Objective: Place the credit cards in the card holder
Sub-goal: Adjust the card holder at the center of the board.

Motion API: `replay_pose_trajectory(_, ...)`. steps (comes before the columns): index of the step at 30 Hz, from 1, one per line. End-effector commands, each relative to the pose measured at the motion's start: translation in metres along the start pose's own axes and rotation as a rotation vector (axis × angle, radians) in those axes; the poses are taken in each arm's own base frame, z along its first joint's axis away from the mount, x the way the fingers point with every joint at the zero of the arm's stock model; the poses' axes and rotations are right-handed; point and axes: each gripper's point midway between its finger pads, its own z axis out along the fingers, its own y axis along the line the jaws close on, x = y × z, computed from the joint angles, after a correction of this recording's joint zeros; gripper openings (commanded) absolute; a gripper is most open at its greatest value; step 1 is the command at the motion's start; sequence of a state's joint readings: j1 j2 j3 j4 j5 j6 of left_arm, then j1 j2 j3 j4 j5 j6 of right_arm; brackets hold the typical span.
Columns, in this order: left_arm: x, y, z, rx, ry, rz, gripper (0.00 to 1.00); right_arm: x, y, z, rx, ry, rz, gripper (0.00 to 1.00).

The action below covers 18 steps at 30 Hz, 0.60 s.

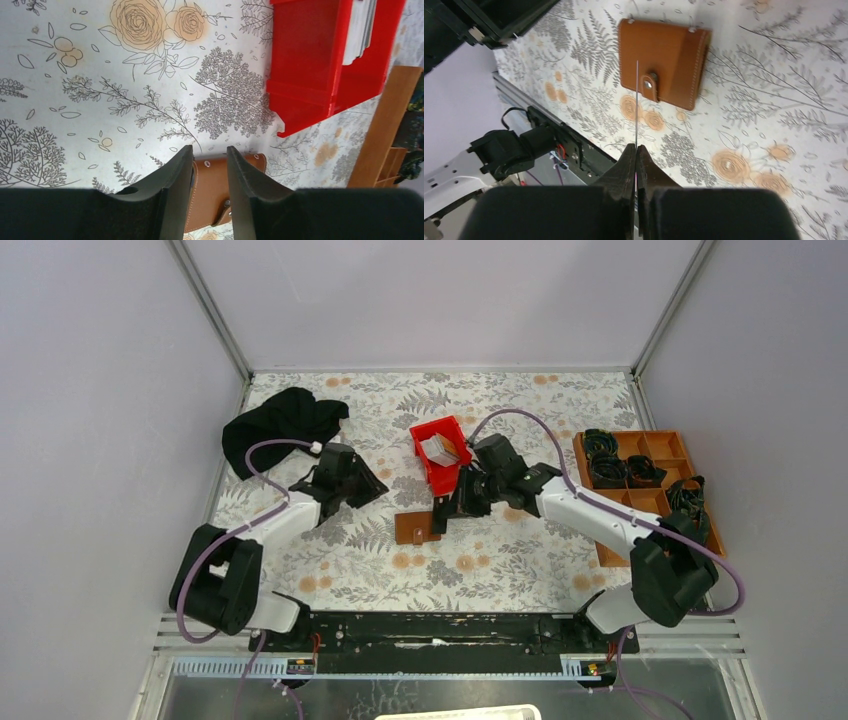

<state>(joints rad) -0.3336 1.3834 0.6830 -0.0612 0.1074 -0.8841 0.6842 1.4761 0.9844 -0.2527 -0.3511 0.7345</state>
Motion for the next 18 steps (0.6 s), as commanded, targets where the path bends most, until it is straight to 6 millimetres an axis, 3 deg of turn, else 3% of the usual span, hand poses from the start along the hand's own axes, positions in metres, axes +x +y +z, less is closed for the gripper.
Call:
replay_pose_trajectory(1, -0.004, 0.006, 0.007, -0.054, 0.006, 0.082, 0.36, 0.015, -0.013, -0.015, 0.093, 0.007, -0.030, 0.00)
replay_pose_trajectory(13, 0.019, 0.006, 0.030, -0.149, 0.087, 0.252, 0.29, 0.077, -0.027, -0.018, 0.187, 0.171, -0.108, 0.00)
replay_pose_trajectory(18, 0.024, 0.008, 0.038, -0.203, 0.109, 0.314, 0.28, 0.087, -0.029, -0.015, 0.237, 0.235, -0.155, 0.00)
